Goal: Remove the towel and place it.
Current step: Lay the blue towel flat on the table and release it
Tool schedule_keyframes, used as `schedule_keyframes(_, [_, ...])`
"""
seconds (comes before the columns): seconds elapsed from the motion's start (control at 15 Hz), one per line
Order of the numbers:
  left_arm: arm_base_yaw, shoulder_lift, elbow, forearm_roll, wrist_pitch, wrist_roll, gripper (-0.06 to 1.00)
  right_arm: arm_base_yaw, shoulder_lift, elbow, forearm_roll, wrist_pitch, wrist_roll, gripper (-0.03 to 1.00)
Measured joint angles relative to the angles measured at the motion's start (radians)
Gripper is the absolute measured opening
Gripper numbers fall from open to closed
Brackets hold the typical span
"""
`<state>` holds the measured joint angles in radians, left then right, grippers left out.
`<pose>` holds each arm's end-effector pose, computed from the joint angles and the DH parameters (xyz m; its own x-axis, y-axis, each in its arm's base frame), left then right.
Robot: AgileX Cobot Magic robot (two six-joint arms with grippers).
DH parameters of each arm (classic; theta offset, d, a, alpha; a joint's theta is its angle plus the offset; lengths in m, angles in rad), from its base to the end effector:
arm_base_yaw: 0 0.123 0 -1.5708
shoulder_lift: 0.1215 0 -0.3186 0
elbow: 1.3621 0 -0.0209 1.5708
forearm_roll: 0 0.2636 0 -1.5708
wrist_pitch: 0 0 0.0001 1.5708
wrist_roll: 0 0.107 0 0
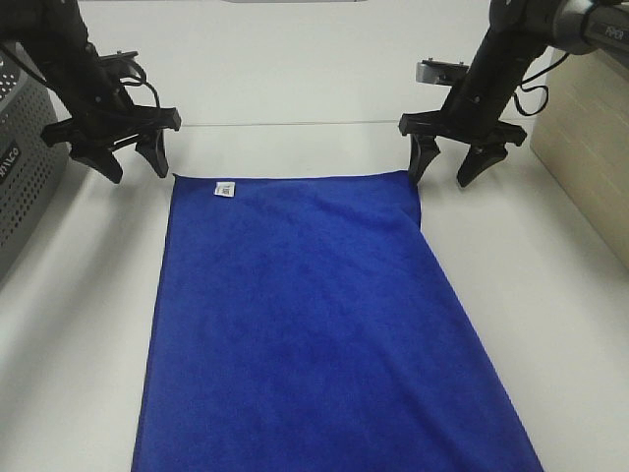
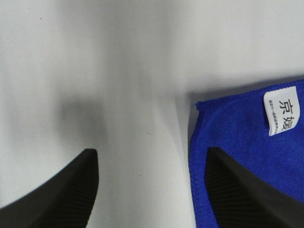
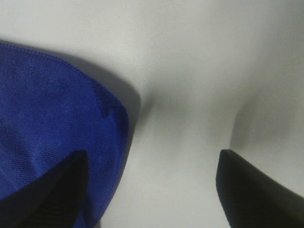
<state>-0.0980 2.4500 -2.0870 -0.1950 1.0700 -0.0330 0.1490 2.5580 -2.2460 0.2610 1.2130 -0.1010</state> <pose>0.5474 -0.0721 0.1407 -0.9777 -0.0298 -0.2081 0.0112 0.9811 -0.1934 0.5516 0.1090 0.1239 -0.9772 -0.1543 -0.1458 -0.1860 0.9533 0.2381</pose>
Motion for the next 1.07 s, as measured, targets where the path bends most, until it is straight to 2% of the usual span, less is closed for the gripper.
schedule_keyframes(0.33, [0.001,0.048,0.0,-0.081,-0.008,0.048,0.61,0.0,0.035,0.0,0.024,0.001,-0.02,0.7])
schedule_keyframes(1.07, [0.001,0.057,0.0,-0.092,-0.027,0.071,0.61,0.0,0.039,-0.005,0.077,0.0,-0.045,0.7])
